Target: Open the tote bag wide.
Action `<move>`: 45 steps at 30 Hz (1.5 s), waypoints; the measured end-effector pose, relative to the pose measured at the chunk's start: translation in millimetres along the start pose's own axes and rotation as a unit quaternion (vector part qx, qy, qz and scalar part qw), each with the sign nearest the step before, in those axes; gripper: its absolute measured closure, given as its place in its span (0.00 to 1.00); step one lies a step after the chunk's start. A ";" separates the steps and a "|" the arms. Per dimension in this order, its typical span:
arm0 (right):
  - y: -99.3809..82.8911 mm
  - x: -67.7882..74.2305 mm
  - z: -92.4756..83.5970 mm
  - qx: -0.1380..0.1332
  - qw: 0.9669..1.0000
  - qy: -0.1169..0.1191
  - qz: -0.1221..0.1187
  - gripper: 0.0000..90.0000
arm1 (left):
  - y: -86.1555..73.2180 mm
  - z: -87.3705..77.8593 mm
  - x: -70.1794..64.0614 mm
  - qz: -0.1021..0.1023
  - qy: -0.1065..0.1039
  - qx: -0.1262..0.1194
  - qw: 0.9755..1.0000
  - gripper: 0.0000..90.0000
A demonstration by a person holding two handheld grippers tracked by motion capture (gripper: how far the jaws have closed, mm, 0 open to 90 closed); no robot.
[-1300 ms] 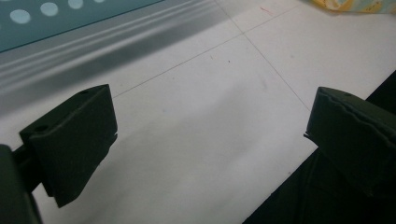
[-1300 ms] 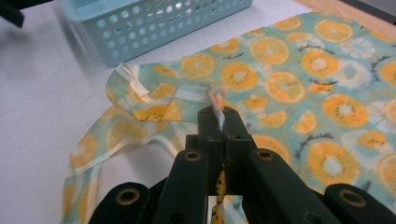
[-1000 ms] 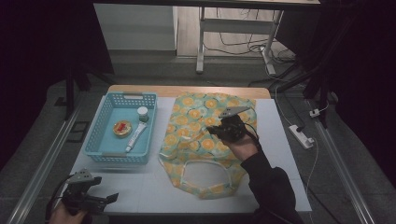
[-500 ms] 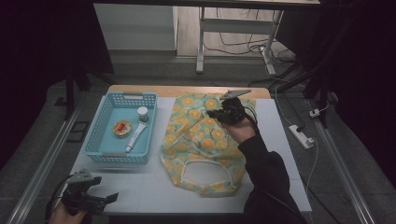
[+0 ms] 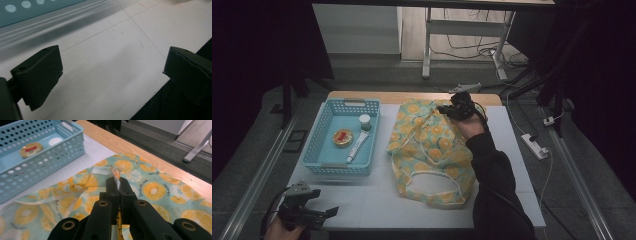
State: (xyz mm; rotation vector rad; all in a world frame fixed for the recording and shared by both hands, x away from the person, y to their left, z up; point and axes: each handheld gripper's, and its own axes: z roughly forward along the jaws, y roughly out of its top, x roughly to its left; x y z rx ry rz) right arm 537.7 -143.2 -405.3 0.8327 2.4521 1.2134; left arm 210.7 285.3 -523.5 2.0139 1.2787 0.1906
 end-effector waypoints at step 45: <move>-73.2 -30.3 65.2 0.050 0.996 -0.007 0.072 0.71 | -0.1 -0.1 1.7 -0.009 -0.002 -0.001 1.000 0.02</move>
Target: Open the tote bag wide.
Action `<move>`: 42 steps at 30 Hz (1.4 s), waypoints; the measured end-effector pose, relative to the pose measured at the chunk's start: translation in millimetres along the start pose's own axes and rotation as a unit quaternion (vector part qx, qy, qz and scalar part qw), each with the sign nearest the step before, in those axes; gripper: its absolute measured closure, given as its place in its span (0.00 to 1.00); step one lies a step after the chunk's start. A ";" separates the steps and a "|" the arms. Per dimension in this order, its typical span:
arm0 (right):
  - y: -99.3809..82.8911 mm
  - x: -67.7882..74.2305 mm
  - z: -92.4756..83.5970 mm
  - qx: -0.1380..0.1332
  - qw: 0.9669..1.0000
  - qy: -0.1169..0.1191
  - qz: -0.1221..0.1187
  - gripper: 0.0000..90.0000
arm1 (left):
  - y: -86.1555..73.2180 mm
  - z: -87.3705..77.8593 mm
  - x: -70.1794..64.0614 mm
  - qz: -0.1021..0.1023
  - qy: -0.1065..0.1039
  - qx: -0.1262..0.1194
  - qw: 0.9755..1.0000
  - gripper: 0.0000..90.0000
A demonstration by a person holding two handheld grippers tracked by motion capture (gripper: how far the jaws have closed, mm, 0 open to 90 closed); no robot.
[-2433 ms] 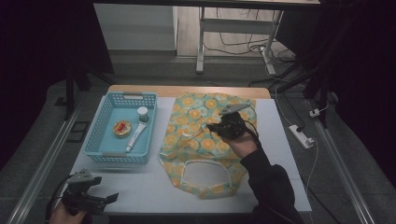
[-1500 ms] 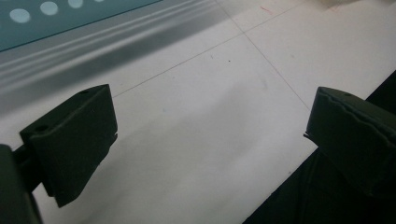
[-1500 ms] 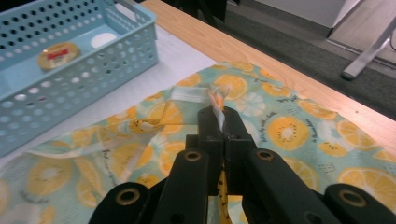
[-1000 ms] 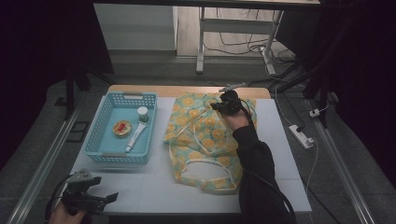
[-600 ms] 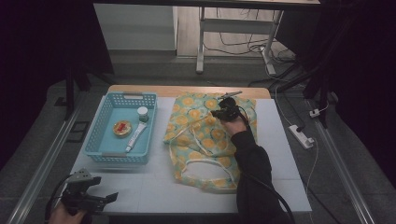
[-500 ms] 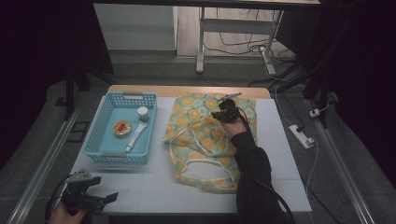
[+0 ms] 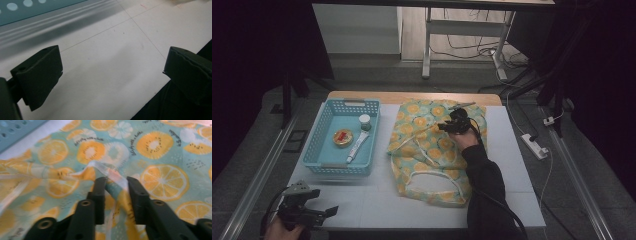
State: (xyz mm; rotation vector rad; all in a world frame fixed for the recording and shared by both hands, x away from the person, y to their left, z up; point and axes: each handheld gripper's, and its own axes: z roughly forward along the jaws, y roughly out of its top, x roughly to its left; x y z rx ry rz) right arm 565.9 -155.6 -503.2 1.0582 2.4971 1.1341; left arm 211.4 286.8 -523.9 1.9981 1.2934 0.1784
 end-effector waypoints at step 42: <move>-34.9 81.2 -44.3 0.067 0.991 0.077 -0.086 0.00 | -0.1 -0.6 -0.9 0.002 0.003 -0.001 1.000 0.02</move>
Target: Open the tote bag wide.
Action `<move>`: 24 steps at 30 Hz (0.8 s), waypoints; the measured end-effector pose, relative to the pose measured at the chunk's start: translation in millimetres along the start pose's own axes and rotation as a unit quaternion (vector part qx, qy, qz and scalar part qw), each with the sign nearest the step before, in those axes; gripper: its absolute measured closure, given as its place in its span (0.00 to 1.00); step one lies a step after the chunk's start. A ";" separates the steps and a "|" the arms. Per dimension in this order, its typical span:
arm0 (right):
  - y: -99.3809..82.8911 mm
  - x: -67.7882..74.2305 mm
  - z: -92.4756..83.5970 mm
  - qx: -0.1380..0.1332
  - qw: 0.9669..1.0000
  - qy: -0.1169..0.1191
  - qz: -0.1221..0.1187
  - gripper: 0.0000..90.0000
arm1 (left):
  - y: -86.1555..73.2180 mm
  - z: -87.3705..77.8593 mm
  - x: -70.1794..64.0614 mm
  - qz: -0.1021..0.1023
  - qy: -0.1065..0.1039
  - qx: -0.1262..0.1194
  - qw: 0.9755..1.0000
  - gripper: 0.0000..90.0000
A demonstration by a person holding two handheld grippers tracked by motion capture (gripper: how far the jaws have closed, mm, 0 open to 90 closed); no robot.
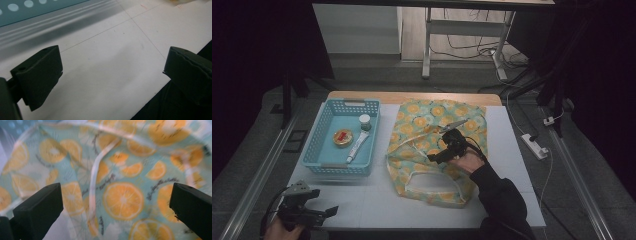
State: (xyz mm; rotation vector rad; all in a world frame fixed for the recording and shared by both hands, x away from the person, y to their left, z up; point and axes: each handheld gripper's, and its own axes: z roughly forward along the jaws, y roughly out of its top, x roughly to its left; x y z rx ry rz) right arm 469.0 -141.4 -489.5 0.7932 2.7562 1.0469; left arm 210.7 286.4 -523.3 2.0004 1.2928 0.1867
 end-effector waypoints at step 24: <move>-24.6 9.7 21.9 0.037 0.997 -0.038 -0.054 0.32 | 0.0 0.3 -0.3 0.001 0.001 0.001 1.000 0.02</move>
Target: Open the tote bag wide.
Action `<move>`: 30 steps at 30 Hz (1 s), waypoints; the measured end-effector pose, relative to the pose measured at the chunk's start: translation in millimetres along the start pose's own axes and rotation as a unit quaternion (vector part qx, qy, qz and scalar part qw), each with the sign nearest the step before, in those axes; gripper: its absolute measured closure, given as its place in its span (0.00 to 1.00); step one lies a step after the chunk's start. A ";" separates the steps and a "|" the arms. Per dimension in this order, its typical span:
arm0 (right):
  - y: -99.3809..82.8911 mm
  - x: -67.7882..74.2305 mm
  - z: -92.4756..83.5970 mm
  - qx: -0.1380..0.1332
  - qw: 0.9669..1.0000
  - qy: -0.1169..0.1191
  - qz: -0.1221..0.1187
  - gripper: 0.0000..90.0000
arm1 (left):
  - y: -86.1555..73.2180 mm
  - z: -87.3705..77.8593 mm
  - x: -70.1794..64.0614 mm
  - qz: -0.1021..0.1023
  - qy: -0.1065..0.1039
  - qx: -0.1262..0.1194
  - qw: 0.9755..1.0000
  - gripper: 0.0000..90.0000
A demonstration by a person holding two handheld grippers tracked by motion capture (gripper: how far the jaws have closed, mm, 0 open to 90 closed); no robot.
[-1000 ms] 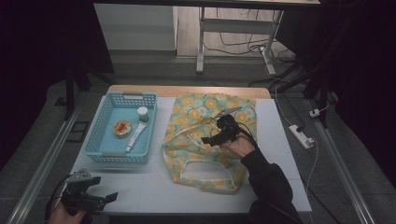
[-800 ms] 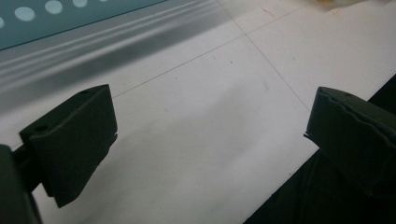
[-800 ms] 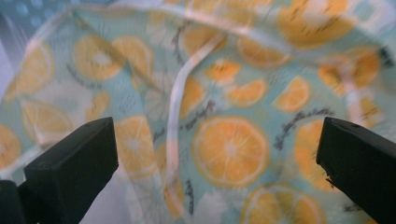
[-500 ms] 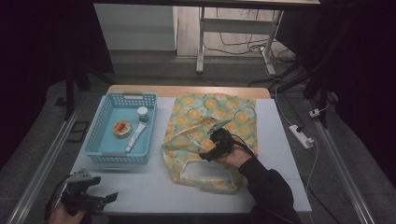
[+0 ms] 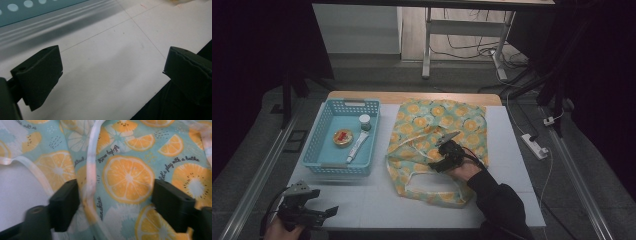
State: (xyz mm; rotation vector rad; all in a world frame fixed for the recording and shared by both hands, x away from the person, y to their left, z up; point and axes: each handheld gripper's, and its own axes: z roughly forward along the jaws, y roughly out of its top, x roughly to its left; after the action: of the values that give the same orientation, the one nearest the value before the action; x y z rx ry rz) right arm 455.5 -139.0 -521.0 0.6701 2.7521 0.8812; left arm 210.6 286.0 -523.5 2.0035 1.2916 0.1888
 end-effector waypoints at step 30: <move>5.0 2.5 -13.8 -0.019 0.999 0.037 -0.019 0.99 | 0.5 0.2 0.2 0.000 -0.001 0.000 1.000 0.03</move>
State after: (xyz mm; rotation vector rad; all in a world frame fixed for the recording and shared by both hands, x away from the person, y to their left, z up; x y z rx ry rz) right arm 451.1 -141.3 -506.9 0.5889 2.7948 0.9676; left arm 211.2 286.0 -523.4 2.0037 1.2915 0.1871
